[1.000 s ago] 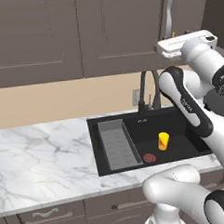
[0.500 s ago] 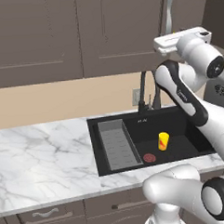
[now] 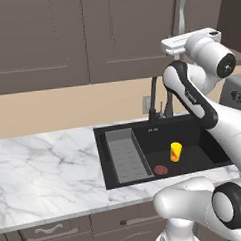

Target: Open the cabinet directly in front. Then move the beer and the cup to the dining counter with the candle on it.

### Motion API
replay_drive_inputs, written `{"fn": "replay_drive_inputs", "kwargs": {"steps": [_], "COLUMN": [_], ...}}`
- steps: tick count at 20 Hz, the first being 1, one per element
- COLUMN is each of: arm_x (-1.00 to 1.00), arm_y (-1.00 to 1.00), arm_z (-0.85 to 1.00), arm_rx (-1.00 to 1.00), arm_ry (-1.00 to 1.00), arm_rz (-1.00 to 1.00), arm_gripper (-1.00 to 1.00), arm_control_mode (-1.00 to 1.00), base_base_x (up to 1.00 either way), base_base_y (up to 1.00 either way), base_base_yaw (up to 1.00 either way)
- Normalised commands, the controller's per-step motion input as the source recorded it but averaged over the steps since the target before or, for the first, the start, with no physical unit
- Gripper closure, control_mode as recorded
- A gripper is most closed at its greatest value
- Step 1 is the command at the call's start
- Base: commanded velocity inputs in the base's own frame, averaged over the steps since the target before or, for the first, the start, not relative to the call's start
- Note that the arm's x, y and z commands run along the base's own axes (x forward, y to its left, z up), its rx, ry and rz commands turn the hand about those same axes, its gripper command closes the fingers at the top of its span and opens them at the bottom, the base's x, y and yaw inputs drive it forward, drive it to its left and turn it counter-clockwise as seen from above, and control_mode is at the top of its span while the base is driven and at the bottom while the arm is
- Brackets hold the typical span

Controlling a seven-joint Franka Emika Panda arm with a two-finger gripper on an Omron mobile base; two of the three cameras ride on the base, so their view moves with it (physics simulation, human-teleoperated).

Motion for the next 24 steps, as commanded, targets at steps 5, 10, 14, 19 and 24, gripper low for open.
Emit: {"fn": "replay_drive_inputs", "kwargs": {"steps": [5,10,14,19,24], "arm_x": [0.22,0.28,0.35,0.38,0.38], "arm_y": [0.05,0.06,0.12,0.13,0.21], "arm_z": [0.0,0.0,0.0,0.0,-0.05], "arm_rx": [0.0,0.0,0.0,0.0,0.0], "arm_ry": [0.05,0.07,0.12,0.14,0.14], "arm_rz": [0.0,0.0,0.0,0.0,0.0], "arm_gripper": [-1.0,-1.0,-1.0,-1.0,1.0], "arm_control_mode": [-1.0,-1.0,-1.0,-1.0,-1.0], "base_base_x": [0.0,0.0,0.0,0.0,0.0], "base_base_y": [0.0,0.0,0.0,0.0,0.0], "base_base_yaw": [0.0,0.0,0.0,0.0,0.0]}}
